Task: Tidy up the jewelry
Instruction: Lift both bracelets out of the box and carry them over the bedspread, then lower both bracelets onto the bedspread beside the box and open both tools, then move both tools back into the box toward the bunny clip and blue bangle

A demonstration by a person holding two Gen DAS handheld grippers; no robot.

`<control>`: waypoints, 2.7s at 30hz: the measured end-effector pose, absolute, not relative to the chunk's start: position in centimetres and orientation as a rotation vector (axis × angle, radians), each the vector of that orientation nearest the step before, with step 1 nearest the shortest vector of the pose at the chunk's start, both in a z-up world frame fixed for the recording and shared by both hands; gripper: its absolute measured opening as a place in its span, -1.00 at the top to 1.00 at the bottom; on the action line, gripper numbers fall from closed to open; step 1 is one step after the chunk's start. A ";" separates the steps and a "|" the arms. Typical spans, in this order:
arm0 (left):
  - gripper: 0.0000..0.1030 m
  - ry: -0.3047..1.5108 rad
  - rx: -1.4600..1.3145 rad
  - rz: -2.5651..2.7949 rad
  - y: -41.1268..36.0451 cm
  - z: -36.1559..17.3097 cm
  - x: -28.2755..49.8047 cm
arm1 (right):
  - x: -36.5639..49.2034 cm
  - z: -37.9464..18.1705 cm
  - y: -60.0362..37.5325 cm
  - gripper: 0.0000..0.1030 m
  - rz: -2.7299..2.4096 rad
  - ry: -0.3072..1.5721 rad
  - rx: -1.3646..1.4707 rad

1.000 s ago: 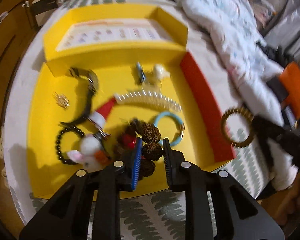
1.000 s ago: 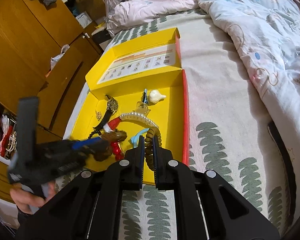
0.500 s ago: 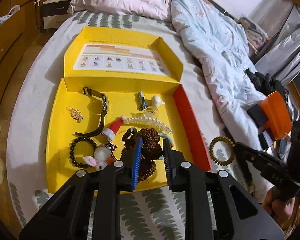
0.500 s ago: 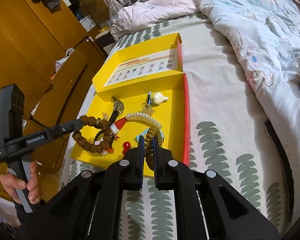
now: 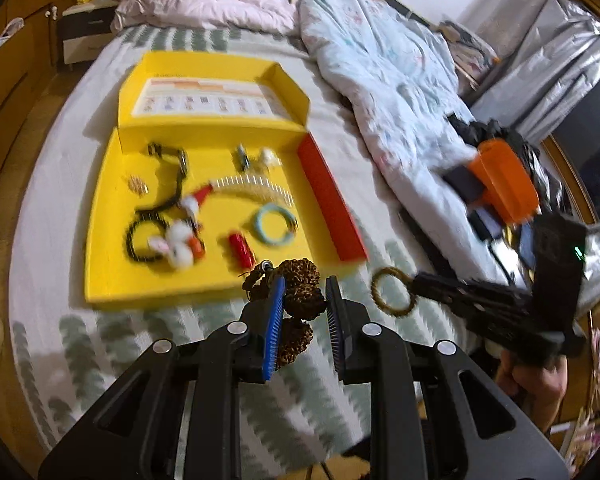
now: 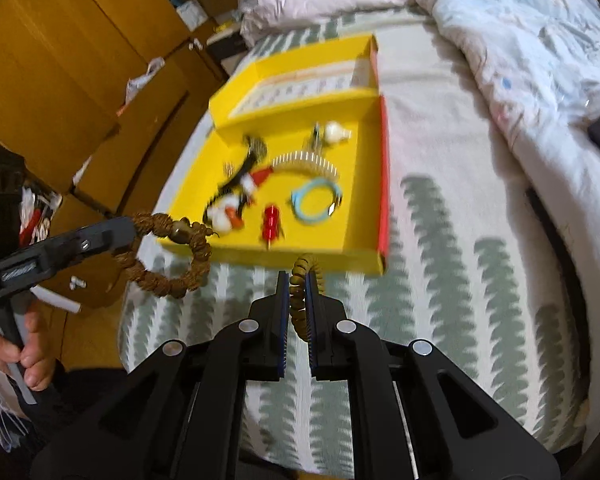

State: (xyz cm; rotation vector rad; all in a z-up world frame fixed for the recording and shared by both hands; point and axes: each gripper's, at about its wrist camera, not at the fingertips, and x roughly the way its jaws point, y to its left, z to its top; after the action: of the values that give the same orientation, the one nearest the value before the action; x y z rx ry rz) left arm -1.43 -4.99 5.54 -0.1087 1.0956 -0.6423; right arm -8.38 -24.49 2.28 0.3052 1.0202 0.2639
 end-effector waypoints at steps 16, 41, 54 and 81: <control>0.59 1.318 -0.084 -0.535 -1.5 -4.8 -2.6 | -5.8 -7.0 -20.8 0.83 0.347 1.248 0.345; -0.33 1.158 -0.041 -0.364 2.8 -2.1 0.5 | -4.4 -3.4 -20.3 0.63 0.225 1.093 0.148; -0.41 1.165 -0.043 -0.341 0.6 -2.8 6.9 | 0.6 -3.2 -17.4 0.13 0.210 1.027 0.142; -0.41 1.277 -0.175 -0.229 1.7 -6.9 10.7 | 7.4 -6.4 -16.6 0.03 0.185 1.129 0.125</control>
State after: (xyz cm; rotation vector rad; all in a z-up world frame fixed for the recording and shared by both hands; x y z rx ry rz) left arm 10.74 1.67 -6.90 -0.1754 1.2770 -0.2295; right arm 7.36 -16.58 -6.41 0.1246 1.1286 0.1846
